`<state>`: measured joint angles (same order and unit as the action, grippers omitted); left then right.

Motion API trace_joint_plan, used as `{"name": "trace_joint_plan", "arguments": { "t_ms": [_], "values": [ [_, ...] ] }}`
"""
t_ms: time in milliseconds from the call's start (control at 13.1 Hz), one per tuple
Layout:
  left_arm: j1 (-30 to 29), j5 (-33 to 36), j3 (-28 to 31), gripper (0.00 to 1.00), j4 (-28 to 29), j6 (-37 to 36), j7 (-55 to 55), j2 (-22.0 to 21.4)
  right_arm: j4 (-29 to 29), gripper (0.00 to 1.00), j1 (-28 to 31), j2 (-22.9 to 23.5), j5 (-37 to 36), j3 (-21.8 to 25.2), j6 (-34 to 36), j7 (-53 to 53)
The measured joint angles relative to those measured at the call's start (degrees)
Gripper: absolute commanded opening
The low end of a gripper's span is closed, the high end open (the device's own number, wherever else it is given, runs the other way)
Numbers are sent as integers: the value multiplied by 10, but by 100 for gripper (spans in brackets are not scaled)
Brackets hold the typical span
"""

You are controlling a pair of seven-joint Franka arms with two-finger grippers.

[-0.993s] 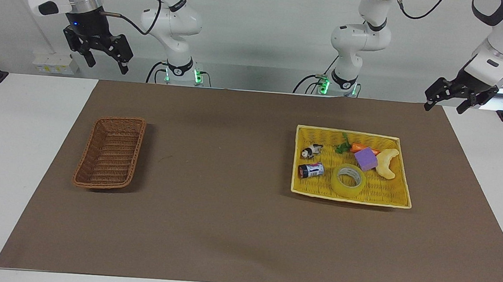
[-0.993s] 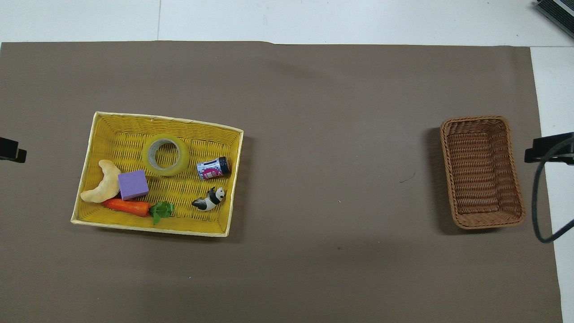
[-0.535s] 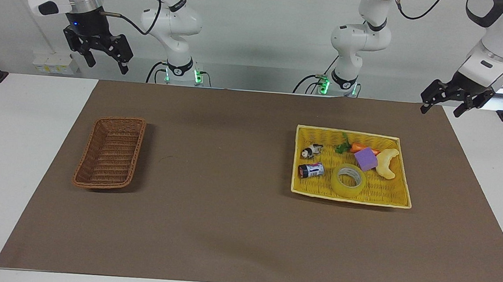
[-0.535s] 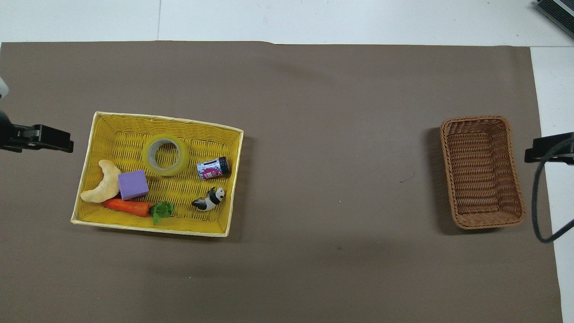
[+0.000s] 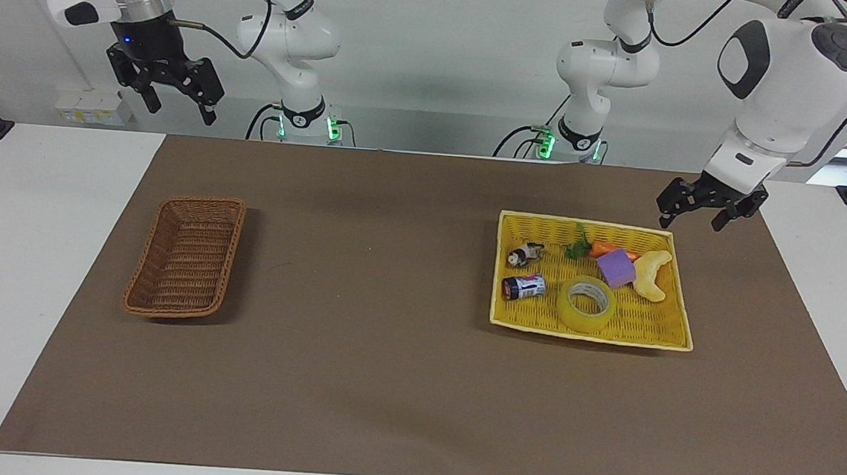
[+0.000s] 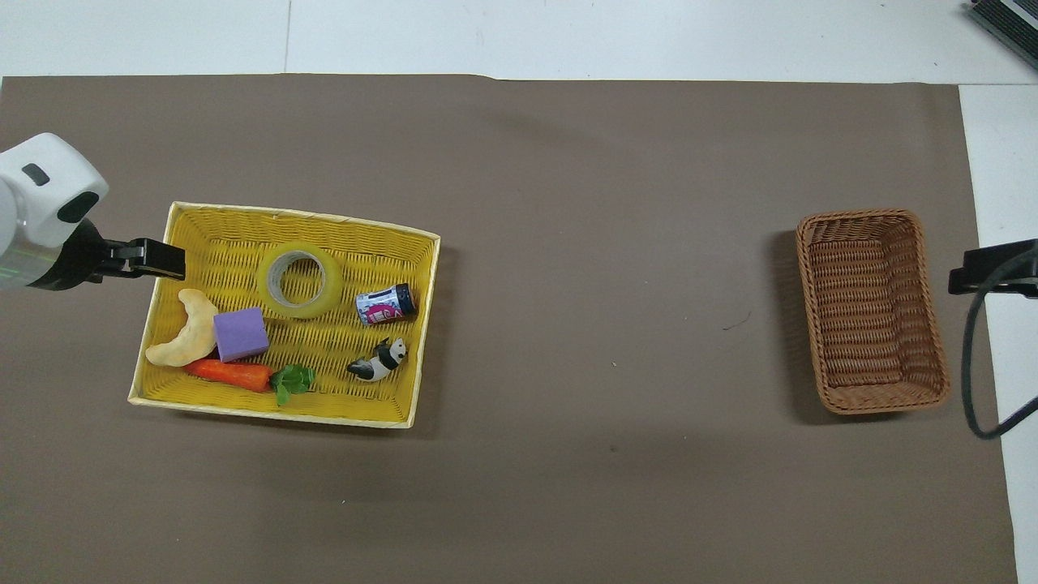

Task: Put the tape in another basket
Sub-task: 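Reach the left gripper over the yellow tray toward the tape roll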

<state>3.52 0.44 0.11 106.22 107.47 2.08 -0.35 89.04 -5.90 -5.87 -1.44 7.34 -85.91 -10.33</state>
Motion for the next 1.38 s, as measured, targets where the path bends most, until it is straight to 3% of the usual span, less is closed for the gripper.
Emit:
{"name": "trace_joint_plan", "arguments": {
  "t_ms": [306,917,1375],
  "values": [
    [12,0,-1,100,37,65,5,2,0,100,0,0,0,0,0,0],
    [66,0,-3,100,49,92,5,7,0,100,0,0,0,0,0,0],
    [104,1,-4,100,77,160,-17,72,0,100,0,0,0,0,0,0]
  ]
}}
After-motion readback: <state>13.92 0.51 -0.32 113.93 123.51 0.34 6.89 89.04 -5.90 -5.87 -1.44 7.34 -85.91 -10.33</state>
